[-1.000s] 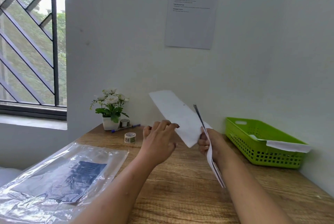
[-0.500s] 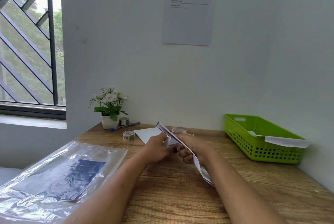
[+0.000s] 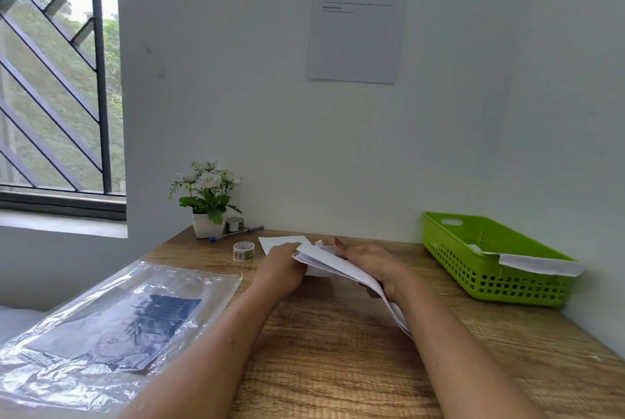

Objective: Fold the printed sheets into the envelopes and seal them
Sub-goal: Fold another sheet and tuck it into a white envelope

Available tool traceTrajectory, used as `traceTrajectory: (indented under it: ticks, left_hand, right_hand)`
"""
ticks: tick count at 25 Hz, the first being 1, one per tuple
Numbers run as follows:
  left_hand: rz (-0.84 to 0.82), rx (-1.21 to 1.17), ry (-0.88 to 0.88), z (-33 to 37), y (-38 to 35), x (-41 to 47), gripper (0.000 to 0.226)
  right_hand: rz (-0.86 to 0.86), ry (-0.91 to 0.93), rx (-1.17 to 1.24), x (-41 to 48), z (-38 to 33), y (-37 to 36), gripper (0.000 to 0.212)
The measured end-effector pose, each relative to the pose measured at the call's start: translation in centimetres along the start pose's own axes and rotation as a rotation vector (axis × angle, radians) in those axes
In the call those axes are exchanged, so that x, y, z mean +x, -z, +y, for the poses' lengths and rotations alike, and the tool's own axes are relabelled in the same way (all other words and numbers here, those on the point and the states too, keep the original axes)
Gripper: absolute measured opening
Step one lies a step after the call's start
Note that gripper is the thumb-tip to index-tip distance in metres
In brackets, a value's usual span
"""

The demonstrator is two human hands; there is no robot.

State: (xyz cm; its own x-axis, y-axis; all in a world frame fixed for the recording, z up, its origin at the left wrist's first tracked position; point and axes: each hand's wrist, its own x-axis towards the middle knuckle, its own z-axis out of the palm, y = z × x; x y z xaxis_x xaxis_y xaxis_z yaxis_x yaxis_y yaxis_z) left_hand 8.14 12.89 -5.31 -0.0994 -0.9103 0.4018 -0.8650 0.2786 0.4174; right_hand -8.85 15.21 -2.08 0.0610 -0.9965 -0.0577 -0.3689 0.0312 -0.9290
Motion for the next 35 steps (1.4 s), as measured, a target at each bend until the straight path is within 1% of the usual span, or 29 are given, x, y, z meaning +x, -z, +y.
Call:
traceTrajectory:
  ticks: [3,4,6,8,10,13,17,21,24,26,32,35]
  left_hand:
    - [-0.001,-0.111,0.053,-0.7,0.6,0.4,0.024]
    - [0.005,-0.147,0.075,-0.8,0.7,0.4,0.025]
    - [0.017,-0.148,0.081,-0.7,0.8,0.1,0.028]
    - [0.002,-0.105,0.042,-0.6,0.9,-0.1,0.030]
    - [-0.035,-0.050,-0.014,-0.4,0.9,-0.3,0.032]
    - [-0.067,-0.019,-0.077,-0.3,0.8,-0.4,0.032]
    - [-0.060,-0.016,-0.094,-0.1,0.7,-0.6,0.029]
    - [-0.047,-0.045,-0.080,-0.1,0.6,-0.6,0.033]
    - [-0.054,-0.027,-0.064,-0.1,0.5,-0.5,0.035]
    - [-0.063,-0.024,-0.062,-0.1,0.5,-0.5,0.036]
    - [-0.144,-0.036,-0.103,-0.2,0.3,-0.3,0.035]
    - [-0.183,-0.069,-0.135,-0.1,0.4,-0.5,0.036]
  right_hand:
    - [-0.093,0.025,-0.026,-0.4,0.1,0.6,0.022]
    - [-0.117,0.022,-0.014,-0.4,0.1,0.8,0.020]
    - [-0.145,-0.002,0.029,-0.1,0.6,1.3,0.024]
    - [-0.123,-0.033,0.077,0.4,1.2,1.8,0.016]
    - [-0.061,-0.050,0.162,0.8,1.6,2.5,0.009]
    - [-0.004,-0.086,0.221,1.3,2.1,3.3,0.008]
    - [0.024,-0.115,0.218,1.5,2.4,3.2,0.010]
    - [-0.025,-0.070,0.193,1.0,2.2,2.4,0.011]
    - [-0.086,-0.083,0.132,1.0,2.2,2.2,0.019]
    - [-0.044,-0.083,0.136,1.3,2.3,2.3,0.020]
    - [0.250,-0.010,0.276,2.8,3.4,2.9,0.028]
    - [0.384,0.015,0.279,3.6,3.8,3.2,0.020]
